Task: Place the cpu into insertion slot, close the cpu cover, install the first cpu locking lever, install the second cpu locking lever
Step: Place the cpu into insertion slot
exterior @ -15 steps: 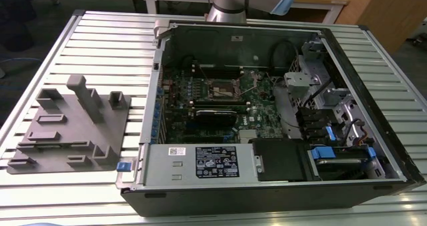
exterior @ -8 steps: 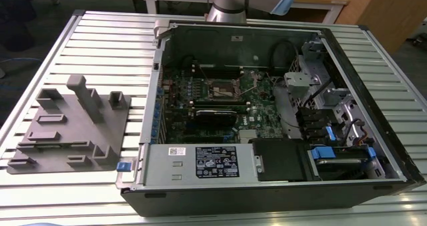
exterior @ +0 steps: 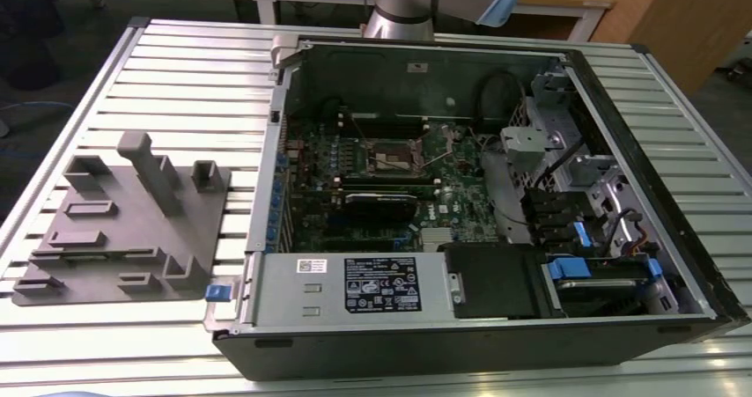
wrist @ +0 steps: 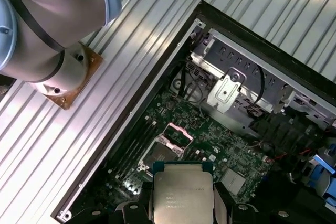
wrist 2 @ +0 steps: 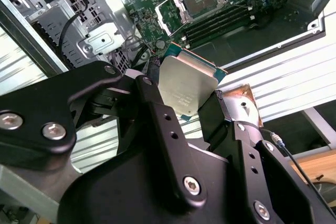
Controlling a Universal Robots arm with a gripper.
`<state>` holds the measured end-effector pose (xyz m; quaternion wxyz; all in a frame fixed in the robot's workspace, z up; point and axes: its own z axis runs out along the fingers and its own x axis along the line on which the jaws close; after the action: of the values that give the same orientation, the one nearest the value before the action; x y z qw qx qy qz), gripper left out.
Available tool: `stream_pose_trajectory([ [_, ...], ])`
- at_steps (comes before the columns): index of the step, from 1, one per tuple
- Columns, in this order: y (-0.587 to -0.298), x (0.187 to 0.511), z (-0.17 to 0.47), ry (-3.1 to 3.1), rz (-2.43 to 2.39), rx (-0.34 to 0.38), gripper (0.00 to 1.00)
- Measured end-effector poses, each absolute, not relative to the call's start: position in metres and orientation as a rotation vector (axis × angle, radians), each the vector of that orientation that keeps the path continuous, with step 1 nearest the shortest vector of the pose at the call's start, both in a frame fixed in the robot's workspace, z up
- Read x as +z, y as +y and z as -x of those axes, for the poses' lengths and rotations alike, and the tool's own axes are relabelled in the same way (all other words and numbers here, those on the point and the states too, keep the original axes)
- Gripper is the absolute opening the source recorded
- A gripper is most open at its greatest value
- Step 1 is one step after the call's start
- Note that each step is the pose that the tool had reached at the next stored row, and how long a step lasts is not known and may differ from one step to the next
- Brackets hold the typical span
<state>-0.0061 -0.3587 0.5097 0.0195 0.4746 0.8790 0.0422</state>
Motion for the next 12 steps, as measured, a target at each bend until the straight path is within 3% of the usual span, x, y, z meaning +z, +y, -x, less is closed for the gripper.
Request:
stream_pose_trajectory([
  [12,-0.3588,0.5023,0.0064,2.726,-1.472,0.126,0.54],
])
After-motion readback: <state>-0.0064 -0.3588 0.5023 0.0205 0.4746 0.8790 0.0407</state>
